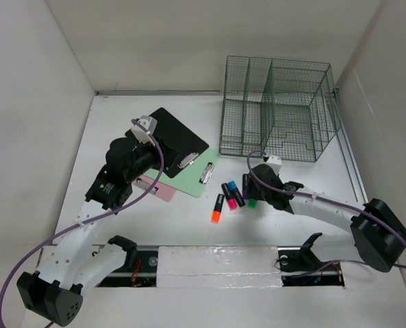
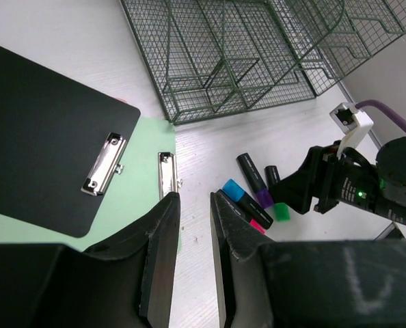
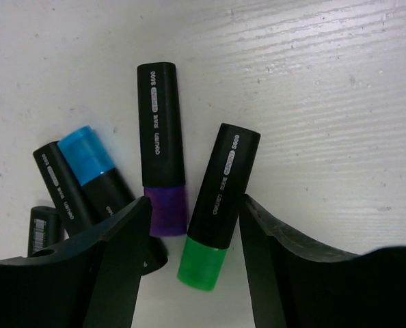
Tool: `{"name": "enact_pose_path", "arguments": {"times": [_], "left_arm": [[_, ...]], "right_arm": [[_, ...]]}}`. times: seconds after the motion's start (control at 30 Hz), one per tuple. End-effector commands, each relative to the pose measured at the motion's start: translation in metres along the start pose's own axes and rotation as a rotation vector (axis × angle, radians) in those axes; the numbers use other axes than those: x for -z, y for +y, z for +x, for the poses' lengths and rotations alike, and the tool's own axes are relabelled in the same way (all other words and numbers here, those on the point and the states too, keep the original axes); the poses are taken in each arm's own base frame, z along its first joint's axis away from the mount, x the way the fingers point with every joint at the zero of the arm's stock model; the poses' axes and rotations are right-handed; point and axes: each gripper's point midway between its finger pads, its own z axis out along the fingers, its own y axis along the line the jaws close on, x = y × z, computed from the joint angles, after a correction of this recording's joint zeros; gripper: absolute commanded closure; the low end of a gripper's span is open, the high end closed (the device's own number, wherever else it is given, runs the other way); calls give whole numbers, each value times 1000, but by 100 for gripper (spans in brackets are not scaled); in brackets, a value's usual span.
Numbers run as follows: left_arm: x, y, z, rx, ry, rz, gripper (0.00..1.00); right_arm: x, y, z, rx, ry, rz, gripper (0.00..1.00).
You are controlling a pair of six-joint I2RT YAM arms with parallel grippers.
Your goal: Organize the desk
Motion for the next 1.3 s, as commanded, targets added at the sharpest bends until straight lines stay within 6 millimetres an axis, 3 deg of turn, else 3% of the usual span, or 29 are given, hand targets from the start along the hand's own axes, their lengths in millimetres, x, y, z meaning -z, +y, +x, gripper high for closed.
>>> {"name": "enact_pose_path", "arguments": {"times": [0.0, 0.2, 0.33, 0.5, 0.57, 0.6, 0.73, 0.77, 0.8, 0.93, 1.03, 1.07, 1.13, 1.17, 1.2, 1.23, 1.27], "left_arm": [[5, -15, -24, -34, -64, 48, 79], [8, -16, -26, -38, -77, 55, 79], [10, -19, -26, -40, -78, 70, 79], [10, -20, -26, -42, -78, 73, 79], [12, -21, -28, -43, -89, 77, 79], [11, -20, -27, -40, -85, 73, 79], [13, -22, -27, -44, -88, 82, 78], [13, -22, -29, -44, -95, 80, 78], [13, -22, -29, -44, -95, 80, 78], [13, -25, -28, -43, -87, 95, 78], [14, -24, -31, -45, -99, 86, 78], [14, -22, -30, -43, -96, 78, 78], [14, -21, -28, -43, -91, 73, 78], [15, -22, -30, -46, -101, 77, 78], [16, -22, -31, -47, -107, 74, 78], [16, -22, -32, -47, -110, 70, 78], [16, -21, -32, -47, -106, 67, 78]], "right_arm": [[-9, 10, -10, -18, -15, -38, 40], [-18, -5, -1, -43, 16, 71, 52], [-18, -4, -1, -50, 4, 74, 59], [-22, 0, 0, -37, 17, 89, 57], [-23, -2, 6, -22, 32, 113, 71], [-22, 0, 6, -17, 32, 117, 89], [-9, 4, -11, -15, -35, 125, 94], [10, 7, -32, -29, -104, 109, 94], [10, 4, -35, -29, -120, 122, 94], [52, 43, -113, -25, -347, -43, 94], [65, 55, -155, 7, -445, -77, 93], [74, 64, -186, -18, -505, -101, 93], [64, 71, -206, 54, -528, -83, 93], [71, 75, -239, 36, -586, -83, 93], [68, 77, -253, 46, -598, -72, 94], [48, 78, -257, 103, -575, -34, 94], [45, 79, -269, 120, -583, -24, 94]]}}
